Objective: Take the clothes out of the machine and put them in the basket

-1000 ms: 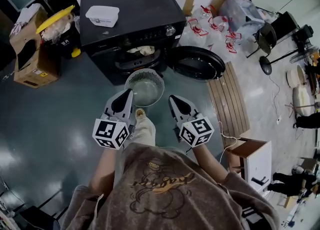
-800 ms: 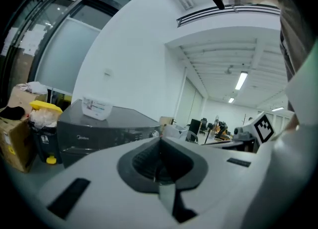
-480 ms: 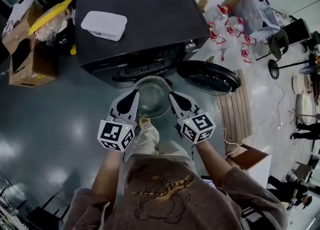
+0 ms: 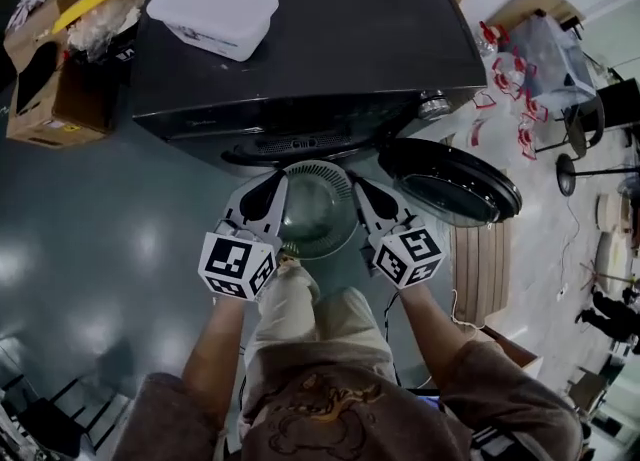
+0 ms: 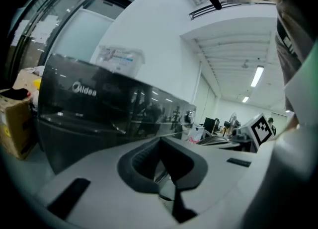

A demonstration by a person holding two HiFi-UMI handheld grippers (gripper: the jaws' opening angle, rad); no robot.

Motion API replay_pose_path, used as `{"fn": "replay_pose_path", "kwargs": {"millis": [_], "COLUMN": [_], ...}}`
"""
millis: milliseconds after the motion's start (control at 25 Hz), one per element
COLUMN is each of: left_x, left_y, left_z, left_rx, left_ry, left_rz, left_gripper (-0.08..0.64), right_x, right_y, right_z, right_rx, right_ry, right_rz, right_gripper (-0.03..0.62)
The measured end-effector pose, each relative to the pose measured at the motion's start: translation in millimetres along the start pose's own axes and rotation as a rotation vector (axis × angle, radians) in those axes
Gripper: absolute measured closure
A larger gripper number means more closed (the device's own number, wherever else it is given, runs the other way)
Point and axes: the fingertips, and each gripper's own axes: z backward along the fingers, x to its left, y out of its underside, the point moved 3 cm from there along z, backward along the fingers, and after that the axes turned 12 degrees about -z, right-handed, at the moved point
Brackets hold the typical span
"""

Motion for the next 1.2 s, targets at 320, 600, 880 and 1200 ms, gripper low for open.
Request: {"fn": "replay_pose_path", "kwargs": {"millis": [320,600,880,1200], "left_x": [3,11,8,-10], "left_y": [112,176,213,235], "left_z": [-38,-62,-70,-66], "left_rx": [-0.026,-0.079,-0.143,-0.204], "left_ry": [-0.027,-0.032,-0.058,-0.063], "left_rz": [0.004,0.003,-0.037,-0.049], "left_gripper": [0.554,0.554,0.554,0.554], "right_x": [-59,-96,-120,-136], "right_y": [75,130,170,193], "right_z": [-58,-86,-92,-85], "right_rx": [-0.037,-0.082,-0.138,-0.195], "right_ry": [-0.048,-0.09,-0.117,-0.144], "right_rz": [0.029,0.066,0.086,0.124], "right_gripper": [0.595,0.595,0.595,0.595]}}
